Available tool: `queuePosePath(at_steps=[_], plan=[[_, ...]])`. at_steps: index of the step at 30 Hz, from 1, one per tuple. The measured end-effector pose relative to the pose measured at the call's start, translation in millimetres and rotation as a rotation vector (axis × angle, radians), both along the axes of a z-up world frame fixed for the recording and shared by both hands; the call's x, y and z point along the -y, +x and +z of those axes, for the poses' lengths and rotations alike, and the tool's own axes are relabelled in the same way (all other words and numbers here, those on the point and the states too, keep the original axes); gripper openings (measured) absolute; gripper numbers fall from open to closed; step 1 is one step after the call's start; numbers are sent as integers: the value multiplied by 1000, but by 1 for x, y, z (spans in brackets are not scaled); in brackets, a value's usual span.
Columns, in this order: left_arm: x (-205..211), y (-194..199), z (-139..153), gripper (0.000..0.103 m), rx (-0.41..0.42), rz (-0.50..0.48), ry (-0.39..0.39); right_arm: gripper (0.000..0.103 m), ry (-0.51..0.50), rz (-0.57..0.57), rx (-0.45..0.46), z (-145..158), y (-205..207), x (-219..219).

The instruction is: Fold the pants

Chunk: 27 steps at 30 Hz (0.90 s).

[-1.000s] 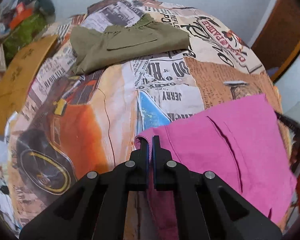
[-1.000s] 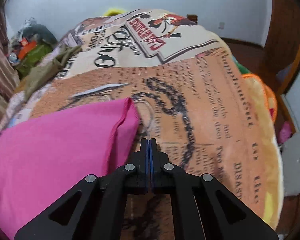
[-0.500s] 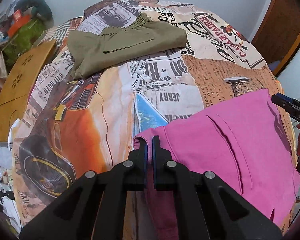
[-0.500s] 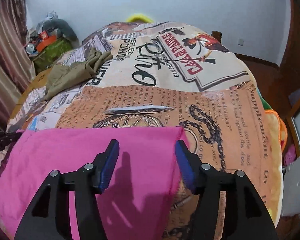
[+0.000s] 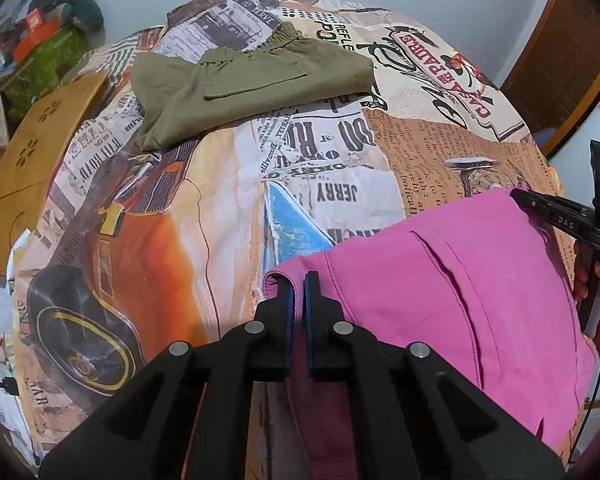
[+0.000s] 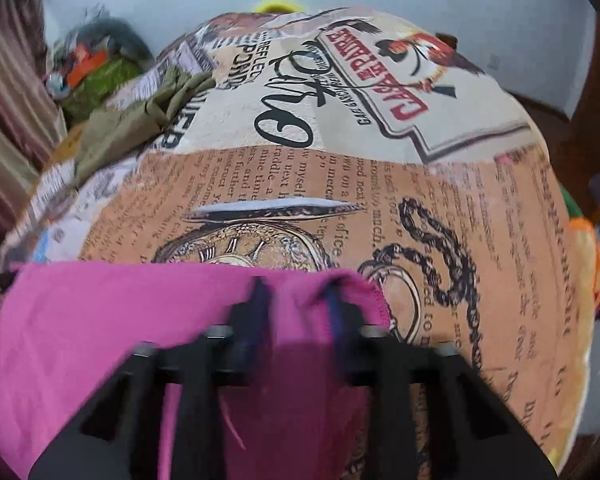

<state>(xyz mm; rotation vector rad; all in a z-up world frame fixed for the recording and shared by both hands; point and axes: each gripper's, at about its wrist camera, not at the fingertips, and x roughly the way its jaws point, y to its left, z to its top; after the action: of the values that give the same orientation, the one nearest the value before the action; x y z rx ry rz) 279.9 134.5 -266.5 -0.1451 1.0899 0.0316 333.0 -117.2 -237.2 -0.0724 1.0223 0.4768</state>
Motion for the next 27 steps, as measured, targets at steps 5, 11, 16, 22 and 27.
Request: queuePosePath(at_steps=[5,11,16,22,27], plan=[[4,5,2,3,8,22,60,7,-129,59,45,-7,-4,-14],[-1,12,3,4,-2,25,113,6,-198,72,58,-9,-5,-18],[-8,7,-2,10,-41,9,105,6,-216,77,65,-10,-6,-21],[-10,-8,16,16,-34,-31,99,23,-231,40,75,1,-6,-15],[-1,-8,45,28,36,-47,127,27,-146,14,76,32,-16,-9]])
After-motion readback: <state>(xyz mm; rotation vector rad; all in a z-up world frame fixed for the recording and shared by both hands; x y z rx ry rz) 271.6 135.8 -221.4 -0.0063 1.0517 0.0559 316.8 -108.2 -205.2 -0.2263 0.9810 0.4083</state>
